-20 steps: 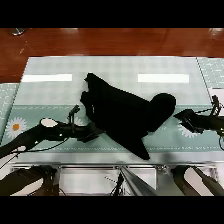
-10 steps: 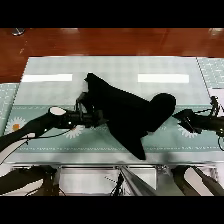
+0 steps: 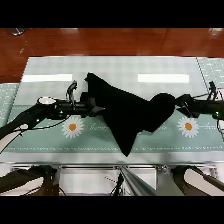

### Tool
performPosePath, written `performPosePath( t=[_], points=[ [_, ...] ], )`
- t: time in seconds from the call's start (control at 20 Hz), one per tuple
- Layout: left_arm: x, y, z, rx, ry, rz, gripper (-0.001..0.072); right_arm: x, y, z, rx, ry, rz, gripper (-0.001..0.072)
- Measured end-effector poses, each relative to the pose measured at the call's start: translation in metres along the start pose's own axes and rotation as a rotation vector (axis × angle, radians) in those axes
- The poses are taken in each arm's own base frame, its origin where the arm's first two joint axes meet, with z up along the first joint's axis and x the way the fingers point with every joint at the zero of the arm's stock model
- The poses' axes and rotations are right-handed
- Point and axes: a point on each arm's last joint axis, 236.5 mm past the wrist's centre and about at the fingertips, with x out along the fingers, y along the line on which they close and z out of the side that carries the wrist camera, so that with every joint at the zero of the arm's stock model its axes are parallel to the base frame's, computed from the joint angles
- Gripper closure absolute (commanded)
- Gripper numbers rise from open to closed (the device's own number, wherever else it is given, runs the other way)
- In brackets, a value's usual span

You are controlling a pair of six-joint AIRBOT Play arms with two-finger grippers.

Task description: Fold the shirts.

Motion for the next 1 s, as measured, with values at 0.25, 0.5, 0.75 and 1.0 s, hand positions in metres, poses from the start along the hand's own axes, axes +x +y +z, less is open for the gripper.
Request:
performPosePath(
  t=[0.25, 0.5, 0.75, 1.0],
  points=[
    [-0.002, -0.002, 0.002, -0.001, 0.000, -0.008, 0.0682, 0.037, 0.008, 0.008, 0.018, 0.080, -0.004, 0.0611],
    [-0.019, -0.023, 0.030, 0.032, -0.057, -0.052, 0.0682, 0.045, 0.031, 0.004, -0.051, 0.140, 0.023, 0.0689],
    [-0.101, -0.149, 0.120, 0.264, -0.302, -0.221, 0.0683, -0.045, 0.142, 0.077, -0.302, -0.069, 0.138, 0.0689],
    [-0.259, -0.332, 0.142, 0.640, -0.610, -0.394, 0.0683, -0.239, 0.289, 0.097, -0.656, -0.455, 0.238, 0.0689]
  ],
)
